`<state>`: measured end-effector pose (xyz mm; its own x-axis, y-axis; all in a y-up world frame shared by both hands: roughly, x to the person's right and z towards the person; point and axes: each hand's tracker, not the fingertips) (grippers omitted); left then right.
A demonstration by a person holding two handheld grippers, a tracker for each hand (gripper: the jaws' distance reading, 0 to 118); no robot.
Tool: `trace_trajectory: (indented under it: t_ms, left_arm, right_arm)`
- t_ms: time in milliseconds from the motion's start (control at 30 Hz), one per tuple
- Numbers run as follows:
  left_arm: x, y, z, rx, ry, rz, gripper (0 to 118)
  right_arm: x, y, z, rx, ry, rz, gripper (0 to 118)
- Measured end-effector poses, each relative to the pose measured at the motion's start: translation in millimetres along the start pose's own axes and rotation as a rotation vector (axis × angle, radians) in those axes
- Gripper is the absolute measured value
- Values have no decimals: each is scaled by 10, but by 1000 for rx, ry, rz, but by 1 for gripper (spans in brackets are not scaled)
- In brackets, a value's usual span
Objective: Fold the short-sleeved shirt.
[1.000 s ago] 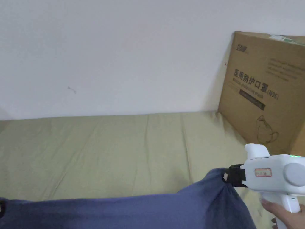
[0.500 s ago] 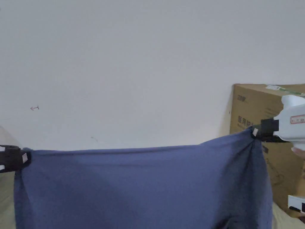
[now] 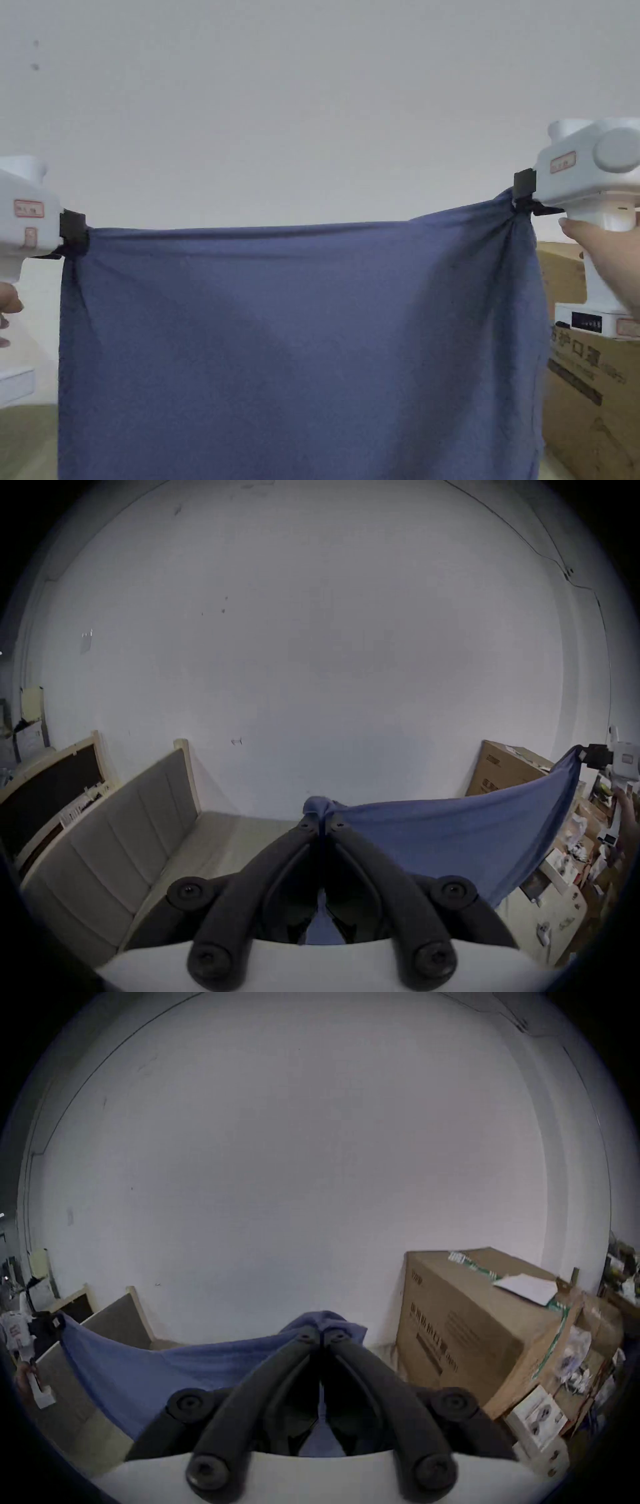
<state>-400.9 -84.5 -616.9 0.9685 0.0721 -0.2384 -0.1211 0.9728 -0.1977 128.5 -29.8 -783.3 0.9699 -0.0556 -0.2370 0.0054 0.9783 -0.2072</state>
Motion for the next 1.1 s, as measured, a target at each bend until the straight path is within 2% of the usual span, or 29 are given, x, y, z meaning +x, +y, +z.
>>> trace_trajectory:
  t_ms: [200, 333, 433, 533, 600, 733, 833, 933, 1100]
  left_arm:
    - [1, -68, -484, 8, 1, 3, 0]
    - [7, -465, -744, -33, 26, -47, 0]
    - [-33, -1022, -897, -149, 6, -54, 0]
    - [-114, -1751, -927, -299, -6, -18, 0]
    - [-192, -2301, -837, -406, -31, 14, 0]
    - [-312, -3392, -377, -642, -44, 35, 0]
    - [-394, -3958, 194, -772, -86, 32, 0]
    - [-547, -4336, 681, -891, -111, -5, 0]
    - [-598, -4517, 1435, -962, -135, -22, 0]
  right_arm:
    - [-75, -98, -372, 19, -45, 25, 0]
    - [-63, -535, -620, -12, -37, 20, 0]
    - [-36, -1197, -804, -148, -43, 31, 0]
    - [80, -2066, -850, -298, -5, -25, 0]
    - [151, -2721, -772, -433, -6, -34, 0]
    - [369, -4005, -343, -687, -3, -20, 0]
    - [592, -4720, 197, -846, 18, -49, 0]
    - [786, -5137, 864, -968, 37, -57, 0]
    - [804, -5336, 1972, -1069, 110, 36, 0]
